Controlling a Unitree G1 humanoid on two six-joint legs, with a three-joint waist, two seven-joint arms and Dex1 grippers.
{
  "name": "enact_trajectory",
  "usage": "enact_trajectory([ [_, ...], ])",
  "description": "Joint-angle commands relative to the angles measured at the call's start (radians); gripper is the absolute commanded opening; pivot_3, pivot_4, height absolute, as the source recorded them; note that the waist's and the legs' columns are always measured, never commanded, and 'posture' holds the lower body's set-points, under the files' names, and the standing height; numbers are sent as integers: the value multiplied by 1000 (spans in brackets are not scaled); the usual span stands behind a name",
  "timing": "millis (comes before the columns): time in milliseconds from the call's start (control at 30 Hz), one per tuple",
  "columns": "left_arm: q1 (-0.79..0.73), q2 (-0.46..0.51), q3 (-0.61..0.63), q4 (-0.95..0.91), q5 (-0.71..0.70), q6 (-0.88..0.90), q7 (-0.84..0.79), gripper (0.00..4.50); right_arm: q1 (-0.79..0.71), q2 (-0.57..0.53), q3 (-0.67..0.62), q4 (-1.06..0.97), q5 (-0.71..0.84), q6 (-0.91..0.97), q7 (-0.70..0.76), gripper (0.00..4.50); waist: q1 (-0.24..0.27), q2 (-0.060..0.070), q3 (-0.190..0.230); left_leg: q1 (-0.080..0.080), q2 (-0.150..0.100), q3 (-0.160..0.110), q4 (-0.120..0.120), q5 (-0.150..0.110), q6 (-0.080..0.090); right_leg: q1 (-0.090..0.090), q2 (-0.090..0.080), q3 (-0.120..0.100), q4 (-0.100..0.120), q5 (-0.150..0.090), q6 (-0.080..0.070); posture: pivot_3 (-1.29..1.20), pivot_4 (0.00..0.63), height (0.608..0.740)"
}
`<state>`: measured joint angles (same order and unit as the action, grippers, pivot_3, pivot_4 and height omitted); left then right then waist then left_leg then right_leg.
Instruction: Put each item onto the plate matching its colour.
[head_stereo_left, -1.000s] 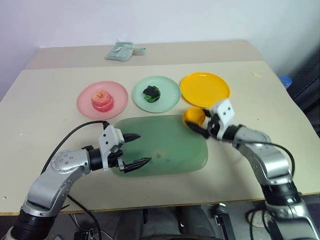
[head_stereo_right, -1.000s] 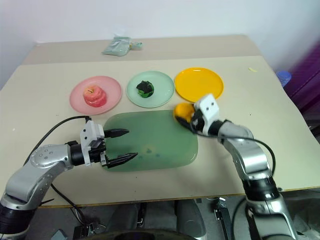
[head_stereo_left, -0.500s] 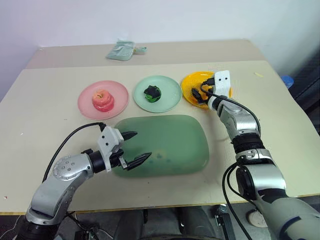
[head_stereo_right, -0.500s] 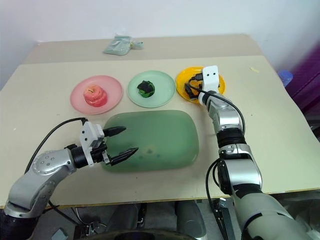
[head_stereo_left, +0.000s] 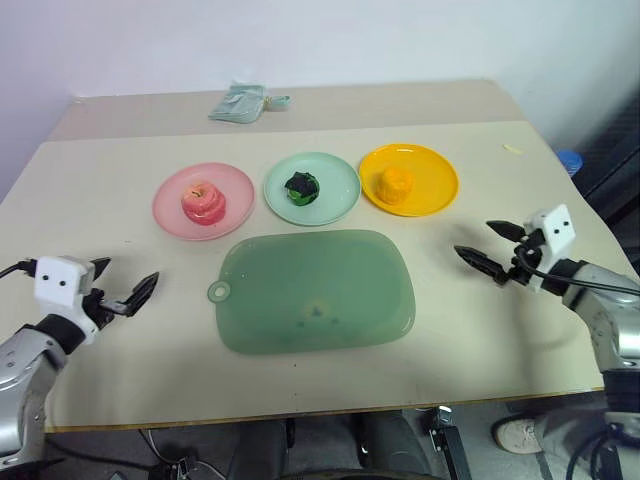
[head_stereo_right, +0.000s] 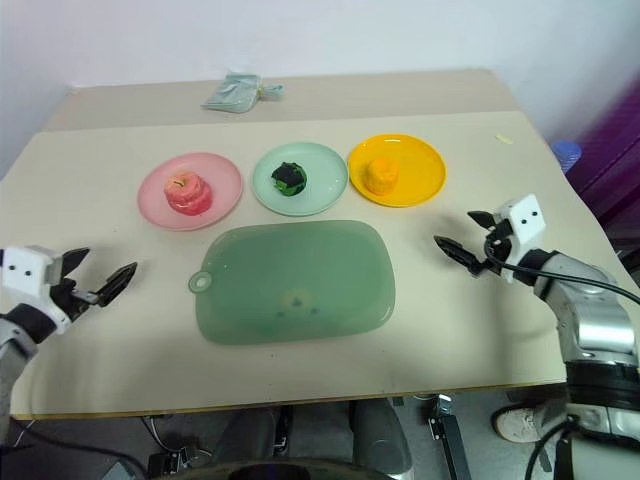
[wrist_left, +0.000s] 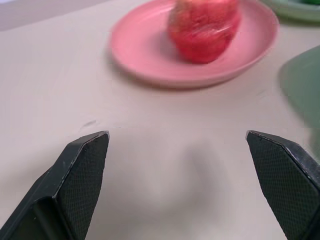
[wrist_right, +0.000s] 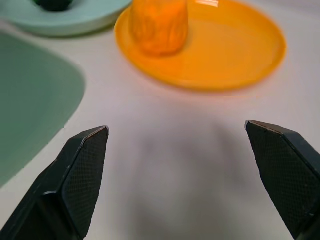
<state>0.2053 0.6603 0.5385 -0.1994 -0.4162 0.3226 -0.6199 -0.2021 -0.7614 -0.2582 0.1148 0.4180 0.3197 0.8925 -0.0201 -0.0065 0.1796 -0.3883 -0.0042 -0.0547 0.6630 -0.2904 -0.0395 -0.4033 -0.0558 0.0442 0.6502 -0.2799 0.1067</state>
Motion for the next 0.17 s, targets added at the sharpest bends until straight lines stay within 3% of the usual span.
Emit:
enact_trajectory([
  [33, 19, 9, 39, -59, -15, 9, 3, 4500, -2, -3, -13, -38, 12, -4, 10, 4464, 2, 0, 0, 0, 0, 0, 0, 0, 0, 0, 0, 0, 0, 0, 0, 0, 150, 740],
  [167, 26, -8, 27, -110, -21, 44, 39, 4500, -36, 25, 7, -21, -1, -14, -8, 4464, 7, 0, 0, 0, 0, 0, 0, 0, 0, 0, -1, 0, 0, 0, 0, 0, 150, 740],
])
